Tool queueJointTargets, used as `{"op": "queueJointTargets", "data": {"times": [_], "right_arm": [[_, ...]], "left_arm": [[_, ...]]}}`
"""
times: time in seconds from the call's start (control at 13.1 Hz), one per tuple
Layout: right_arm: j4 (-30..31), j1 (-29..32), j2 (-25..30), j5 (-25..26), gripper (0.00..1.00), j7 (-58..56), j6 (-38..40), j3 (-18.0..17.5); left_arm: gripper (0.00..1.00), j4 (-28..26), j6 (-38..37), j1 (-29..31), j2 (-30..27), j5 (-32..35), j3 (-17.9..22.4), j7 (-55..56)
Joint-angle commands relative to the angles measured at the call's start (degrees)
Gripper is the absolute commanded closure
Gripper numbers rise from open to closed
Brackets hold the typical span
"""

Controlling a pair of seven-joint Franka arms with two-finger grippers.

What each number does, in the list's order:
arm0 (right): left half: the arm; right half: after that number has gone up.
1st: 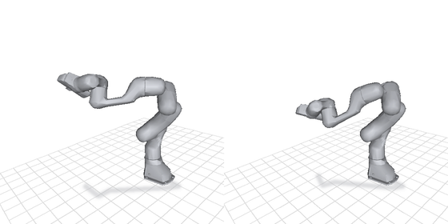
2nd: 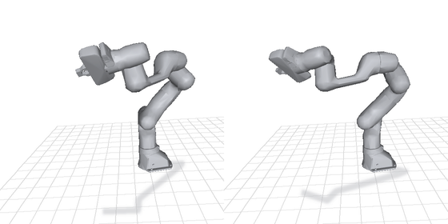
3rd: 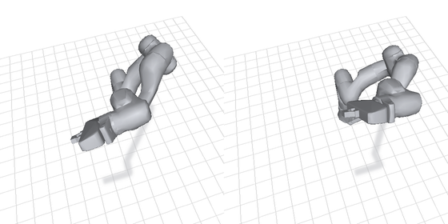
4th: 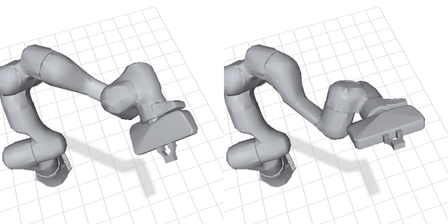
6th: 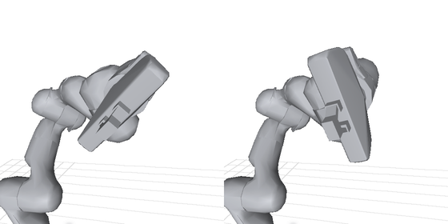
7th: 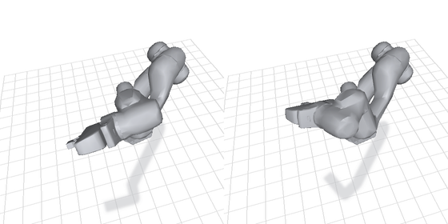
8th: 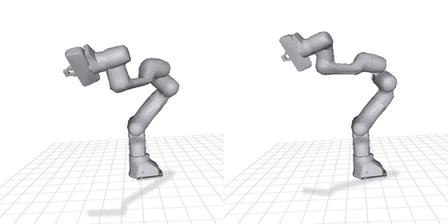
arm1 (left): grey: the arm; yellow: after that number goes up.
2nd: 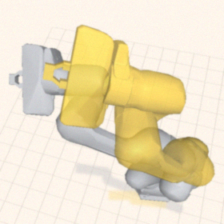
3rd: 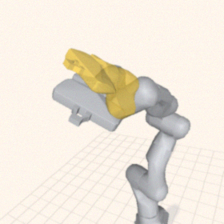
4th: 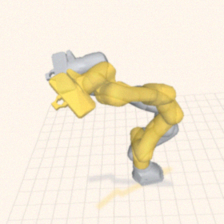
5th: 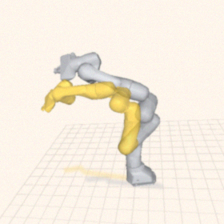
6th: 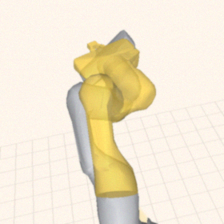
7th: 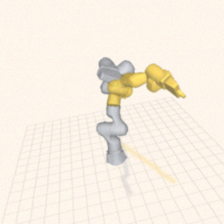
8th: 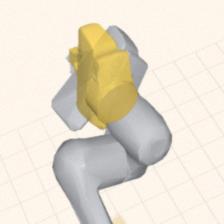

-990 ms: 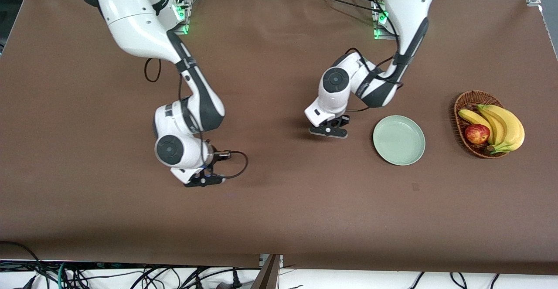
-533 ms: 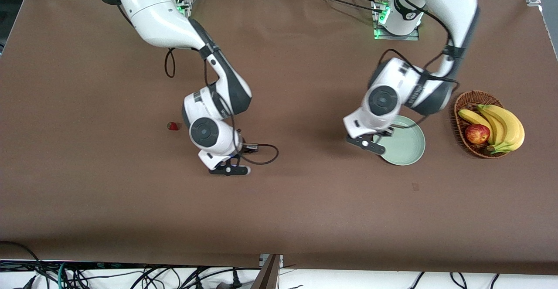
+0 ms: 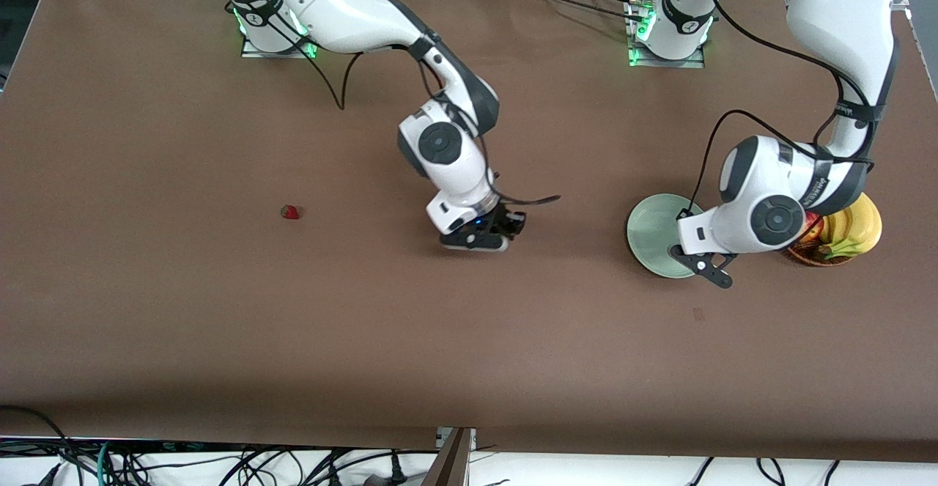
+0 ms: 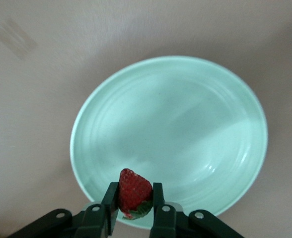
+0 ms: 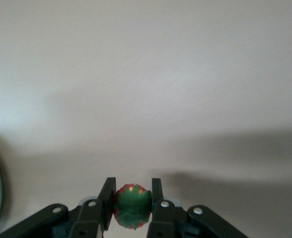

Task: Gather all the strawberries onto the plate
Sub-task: 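Drop the strawberry onto the plate while the right gripper carries another, then release the strawberry near the plate while the left gripper reaches it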

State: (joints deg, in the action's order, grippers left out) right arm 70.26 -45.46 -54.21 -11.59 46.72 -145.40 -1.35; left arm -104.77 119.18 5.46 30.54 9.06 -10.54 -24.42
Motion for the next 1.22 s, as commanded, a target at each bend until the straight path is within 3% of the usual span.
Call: {"op": "queueJointTargets", "data": {"times": [0.0, 0.08, 0.15, 0.23, 0.3, 0.38, 0.46, 0.53, 0.76, 1.14], "right_arm": [[-1.2, -2.7, -2.9, -0.9, 0.78, 0.4, -6.9, -0.8], [-1.3, -3.7, -3.5, -0.9, 0.78, 1.4, -8.5, -0.8], [-1.8, -4.7, -4.1, -0.9, 0.78, 3.6, -9.9, -0.8], [-2.3, -5.6, -4.7, -0.9, 0.77, 5.7, -10.3, -0.8], [-3.0, -6.1, -5.3, -0.9, 0.75, 6.6, -10.3, -0.8], [-3.3, -6.5, -5.6, -0.9, 0.66, 7.2, -10.3, -0.8], [-3.4, -6.5, -5.7, -0.7, 0.10, 7.0, -10.3, -0.8], [-3.5, -6.5, -5.5, -0.5, 0.00, 6.5, -10.3, -0.5], [-3.6, -3.8, -3.5, -0.4, 0.00, 5.7, -6.4, -0.1], [-3.4, 7.6, 3.0, -0.6, 0.00, -10.8, 12.9, -0.2]], "left_arm": [[0.83, 0.5, 1.2, 2.1, 2.2, -4.5, -0.9, -6.4], [0.77, 0.5, 1.3, 2.1, 2.2, -4.5, -0.9, -6.5], [0.63, 0.5, 1.3, 2.1, 2.2, -4.5, -0.9, -6.5], [0.19, 0.5, 1.3, 2.1, 2.2, -4.5, -0.9, -6.5], [0.00, 0.4, 1.2, 2.3, 2.3, -4.7, -0.9, -6.5], [0.00, 0.4, 1.1, 2.6, 2.3, -4.9, -0.9, -6.5], [0.00, 0.4, 0.9, 2.6, 2.2, -4.9, -0.9, -6.5], [0.00, 0.4, 0.6, 2.5, 1.8, -4.9, -1.0, -6.5], [0.00, 0.4, -0.4, 2.4, 0.8, -4.9, -1.2, -6.5], [0.00, 0.3, -3.6, 2.4, -1.8, -6.6, -6.0, -0.9]]}}
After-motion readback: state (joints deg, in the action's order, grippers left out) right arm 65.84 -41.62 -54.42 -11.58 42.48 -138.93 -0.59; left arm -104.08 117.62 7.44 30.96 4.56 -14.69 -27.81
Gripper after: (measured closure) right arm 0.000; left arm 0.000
